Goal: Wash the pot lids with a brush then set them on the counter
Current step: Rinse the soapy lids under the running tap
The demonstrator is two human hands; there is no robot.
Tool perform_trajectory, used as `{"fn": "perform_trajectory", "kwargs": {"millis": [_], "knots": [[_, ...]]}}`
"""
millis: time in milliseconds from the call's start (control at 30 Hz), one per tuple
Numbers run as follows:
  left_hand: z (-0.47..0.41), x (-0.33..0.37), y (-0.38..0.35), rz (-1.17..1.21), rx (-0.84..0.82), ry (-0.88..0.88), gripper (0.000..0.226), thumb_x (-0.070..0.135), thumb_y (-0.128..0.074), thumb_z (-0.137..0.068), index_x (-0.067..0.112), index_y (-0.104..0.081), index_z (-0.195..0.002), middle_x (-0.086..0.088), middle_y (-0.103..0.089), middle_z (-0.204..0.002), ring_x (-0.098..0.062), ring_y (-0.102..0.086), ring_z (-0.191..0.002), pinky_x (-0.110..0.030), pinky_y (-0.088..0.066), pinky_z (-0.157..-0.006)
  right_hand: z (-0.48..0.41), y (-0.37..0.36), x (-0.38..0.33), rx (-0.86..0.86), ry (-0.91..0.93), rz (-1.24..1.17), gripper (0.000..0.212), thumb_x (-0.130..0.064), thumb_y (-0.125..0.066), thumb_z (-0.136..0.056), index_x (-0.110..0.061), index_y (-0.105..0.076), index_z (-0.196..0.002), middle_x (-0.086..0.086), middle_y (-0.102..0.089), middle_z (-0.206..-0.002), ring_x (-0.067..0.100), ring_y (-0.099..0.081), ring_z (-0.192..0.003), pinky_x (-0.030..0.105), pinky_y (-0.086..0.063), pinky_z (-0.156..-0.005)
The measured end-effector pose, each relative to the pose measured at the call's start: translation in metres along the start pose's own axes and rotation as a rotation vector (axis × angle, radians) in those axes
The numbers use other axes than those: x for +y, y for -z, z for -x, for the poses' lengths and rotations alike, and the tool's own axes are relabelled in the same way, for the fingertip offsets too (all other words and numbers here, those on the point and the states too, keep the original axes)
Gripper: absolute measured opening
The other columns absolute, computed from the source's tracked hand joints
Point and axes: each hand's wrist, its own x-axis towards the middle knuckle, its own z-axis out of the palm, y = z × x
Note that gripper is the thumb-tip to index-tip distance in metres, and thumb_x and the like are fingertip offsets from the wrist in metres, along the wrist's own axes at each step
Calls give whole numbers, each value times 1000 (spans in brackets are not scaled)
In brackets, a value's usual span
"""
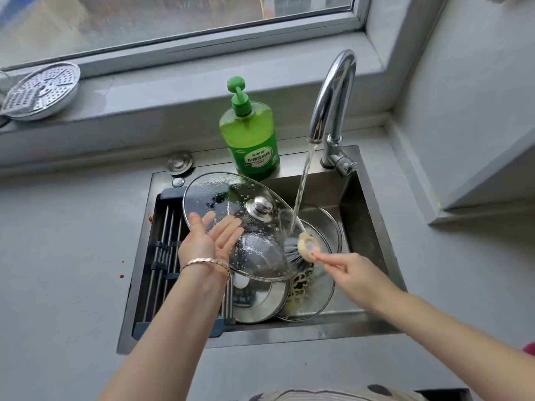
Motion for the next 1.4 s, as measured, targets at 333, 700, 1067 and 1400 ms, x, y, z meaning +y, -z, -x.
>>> {"fn": "perform_trajectory", "kwargs": {"millis": [333, 700, 1067, 1400], "knots": [[13, 1, 6, -75, -103, -14, 40, 39, -35, -98, 5, -55, -95, -25, -67, -93, -26, -71, -71, -36, -59, -65, -25, 16, 17, 79, -83, -85, 33, -21, -47, -96, -30, -55, -127, -3, -56, -132, 13, -51, -120, 22, -37, -93], [26, -2, -5, -302, -233, -91, 37, 33, -40, -96, 1, -59, -96, -17, -71, -71, -22, -69, -56, -32, -58, -57, -56, 34, -24, 137, 121, -148, 34, -20, -45, -97, -34, -52, -127, -17, -61, -101, -15, -51, -71, 6, -36, -66], [-1, -23, 23, -41, -232, 268, 48, 43, -30, -97, 2, -54, -94, -20, -70, -70, -24, -70, -57, -28, -55, -45, -65, 36, 33, 184, -478, -709, 50, -61, -53, -81, -13, -57, -94, 4, -64, -75, 8, -49, -44, 20, -40, -43], [-61, -92, 6, -393, 16, 368, 55, 55, -29, -95, 8, -57, -86, -6, -61, -68, -15, -56, -56, -26, -48, -55, -45, 73, -26, 501, 9, -441, 25, -35, -67, -82, -13, -59, -75, 1, -56, -51, 0, -46, -32, 9, -35, -37]]}}
